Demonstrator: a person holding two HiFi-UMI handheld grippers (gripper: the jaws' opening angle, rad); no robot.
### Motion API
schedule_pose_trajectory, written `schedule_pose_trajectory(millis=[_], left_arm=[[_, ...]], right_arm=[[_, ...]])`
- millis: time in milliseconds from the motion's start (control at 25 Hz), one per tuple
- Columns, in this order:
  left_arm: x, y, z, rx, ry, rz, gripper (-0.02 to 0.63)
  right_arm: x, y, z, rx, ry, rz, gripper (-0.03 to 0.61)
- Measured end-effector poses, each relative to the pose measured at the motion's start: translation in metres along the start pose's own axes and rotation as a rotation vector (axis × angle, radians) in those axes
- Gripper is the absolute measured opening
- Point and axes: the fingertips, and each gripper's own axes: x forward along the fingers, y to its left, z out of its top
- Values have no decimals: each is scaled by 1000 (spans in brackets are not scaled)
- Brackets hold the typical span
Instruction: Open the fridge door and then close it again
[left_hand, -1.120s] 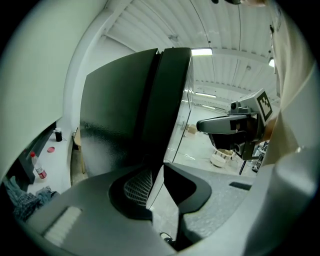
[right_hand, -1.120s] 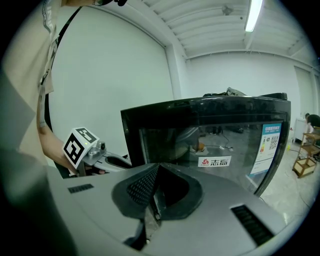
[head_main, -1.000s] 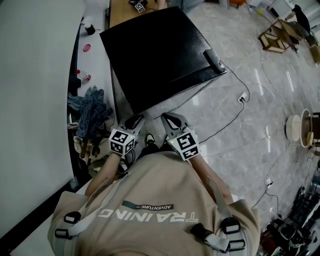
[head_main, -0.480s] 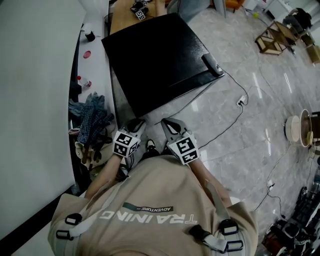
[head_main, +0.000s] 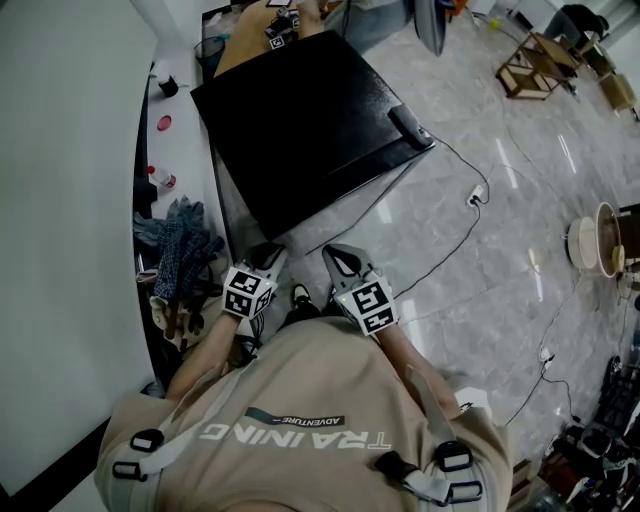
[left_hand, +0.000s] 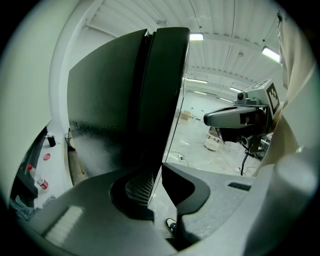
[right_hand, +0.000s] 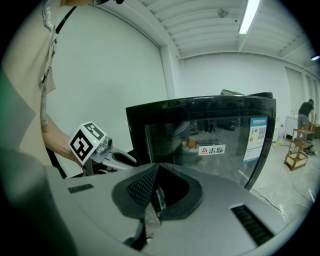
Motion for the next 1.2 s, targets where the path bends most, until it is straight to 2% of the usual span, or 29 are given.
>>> schedule_pose_trajectory(millis=[280, 560, 760, 1040, 1200], left_arm=[[1, -2, 2, 27, 14, 29, 41], [3, -2, 5, 3, 5, 71, 41], [3, -2, 5, -1, 15, 116, 41], [3, 1, 5, -51, 18, 213, 46], [0, -13, 0, -32, 28, 194, 48]], right_arm=[[-9, 3, -5, 23, -7, -28, -5], [-20, -1, -16, 42, -7, -29, -5], [-28, -11, -12, 35, -37, 3, -5], [-50, -29, -19, 27, -28, 63, -5], [-57, -34, -24, 23, -23, 82, -5]])
